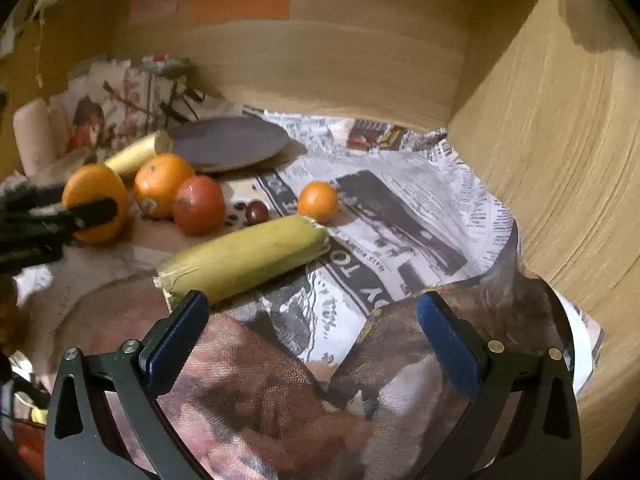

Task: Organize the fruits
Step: 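Grasp the large orange with the left tool while the right tool grasps a yellow corn cob, then lift the orange with the left tool while the right tool carries the corn over the grey plate, then lower the orange onto the plate and open the left tool while the right tool releases the corn there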

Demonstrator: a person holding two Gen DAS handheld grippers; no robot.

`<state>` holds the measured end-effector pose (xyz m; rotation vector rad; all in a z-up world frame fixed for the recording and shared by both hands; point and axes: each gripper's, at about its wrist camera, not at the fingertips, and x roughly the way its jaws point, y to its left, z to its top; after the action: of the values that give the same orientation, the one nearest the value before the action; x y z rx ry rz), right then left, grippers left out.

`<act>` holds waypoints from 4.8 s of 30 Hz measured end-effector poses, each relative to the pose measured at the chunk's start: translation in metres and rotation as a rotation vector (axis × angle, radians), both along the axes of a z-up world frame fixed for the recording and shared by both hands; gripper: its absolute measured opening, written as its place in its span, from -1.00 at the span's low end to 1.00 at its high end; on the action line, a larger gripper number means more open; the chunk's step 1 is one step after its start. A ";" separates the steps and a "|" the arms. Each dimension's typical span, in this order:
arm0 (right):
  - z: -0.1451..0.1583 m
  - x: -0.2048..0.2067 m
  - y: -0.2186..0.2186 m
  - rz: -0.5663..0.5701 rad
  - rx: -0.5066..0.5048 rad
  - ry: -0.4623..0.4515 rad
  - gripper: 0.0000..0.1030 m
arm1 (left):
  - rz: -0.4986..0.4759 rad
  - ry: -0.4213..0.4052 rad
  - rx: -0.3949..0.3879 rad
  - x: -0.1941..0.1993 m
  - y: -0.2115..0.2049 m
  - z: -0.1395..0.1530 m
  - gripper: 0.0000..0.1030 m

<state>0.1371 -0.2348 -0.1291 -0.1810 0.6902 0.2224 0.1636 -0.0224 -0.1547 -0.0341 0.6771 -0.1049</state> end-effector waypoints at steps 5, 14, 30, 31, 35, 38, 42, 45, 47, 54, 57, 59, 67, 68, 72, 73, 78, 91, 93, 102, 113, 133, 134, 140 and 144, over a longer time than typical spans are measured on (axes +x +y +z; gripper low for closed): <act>0.012 0.012 0.004 0.042 0.142 0.014 1.00 | 0.016 -0.012 0.048 0.000 -0.007 -0.001 0.47; -0.009 0.057 0.030 0.083 0.199 0.189 1.00 | 0.005 -0.016 0.022 -0.004 -0.003 -0.003 0.21; -0.017 0.064 0.014 0.115 0.224 0.298 0.15 | -0.069 0.007 -0.050 -0.017 0.016 0.004 0.20; -0.015 0.060 0.012 0.124 0.222 0.302 0.03 | -0.069 0.005 -0.047 -0.018 0.016 0.005 0.19; -0.006 0.051 0.011 0.151 0.143 0.290 -0.19 | -0.075 -0.014 -0.046 -0.022 0.019 0.010 0.19; -0.006 0.057 0.013 0.170 0.109 0.307 -0.17 | -0.072 -0.036 -0.042 -0.023 0.019 0.016 0.19; -0.016 0.068 0.019 0.167 0.101 0.331 -0.07 | -0.075 -0.047 -0.051 -0.022 0.020 0.020 0.19; -0.022 0.075 0.026 0.157 0.084 0.317 -0.04 | -0.077 -0.050 -0.050 -0.020 0.020 0.023 0.19; -0.022 0.075 0.028 0.152 0.074 0.303 -0.06 | -0.077 -0.056 -0.044 -0.019 0.021 0.026 0.19; -0.014 0.072 0.028 0.149 0.068 0.252 -0.24 | -0.067 -0.087 -0.029 -0.012 0.027 0.042 0.19; -0.005 0.070 0.028 0.153 0.069 0.209 -0.27 | -0.062 -0.105 -0.023 -0.007 0.032 0.052 0.19; 0.005 0.071 0.028 0.156 0.080 0.174 -0.28 | -0.057 -0.117 -0.021 -0.003 0.035 0.059 0.19; 0.047 0.084 0.033 0.166 0.118 0.055 -0.31 | -0.026 -0.158 -0.023 0.019 0.049 0.085 0.19; 0.051 0.086 0.034 0.165 0.121 0.044 -0.31 | -0.025 -0.162 -0.022 0.022 0.050 0.088 0.19; 0.069 0.093 0.037 0.176 0.143 -0.001 -0.31 | -0.019 -0.181 -0.007 0.032 0.053 0.099 0.19; 0.072 0.095 0.039 0.179 0.144 -0.011 -0.31 | -0.017 -0.186 -0.003 0.034 0.054 0.101 0.19; 0.084 0.105 0.049 0.204 0.158 -0.040 -0.31 | -0.021 -0.185 -0.007 0.049 0.057 0.109 0.19; 0.077 0.135 0.081 0.285 0.120 0.003 -0.31 | -0.017 -0.141 0.033 0.090 0.059 0.106 0.19; 0.072 0.141 0.084 0.292 0.115 0.026 -0.31 | -0.024 -0.114 0.029 0.100 0.060 0.101 0.19; 0.048 0.172 0.095 0.319 0.091 0.122 -0.31 | -0.059 0.026 0.045 0.147 0.060 0.071 0.19; 0.035 0.207 0.111 0.355 0.091 0.154 -0.31 | -0.103 0.149 0.102 0.186 0.055 0.041 0.20; 0.017 0.244 0.127 0.318 0.103 0.258 -0.29 | -0.152 0.224 0.077 0.203 0.052 0.015 0.20; 0.017 0.244 0.126 0.319 0.105 0.264 -0.28 | -0.153 0.219 0.082 0.204 0.051 0.015 0.20; 0.030 0.237 0.118 0.291 0.117 0.204 0.14 | -0.157 0.169 0.054 0.196 0.052 0.026 0.32; 0.040 0.227 0.113 0.288 0.120 0.167 0.14 | -0.138 0.090 0.100 0.182 0.048 0.040 0.41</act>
<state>0.3642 -0.1222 -0.0887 -0.1480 0.8134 0.5581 0.3460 0.0260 -0.1150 0.1051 0.7737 -0.2029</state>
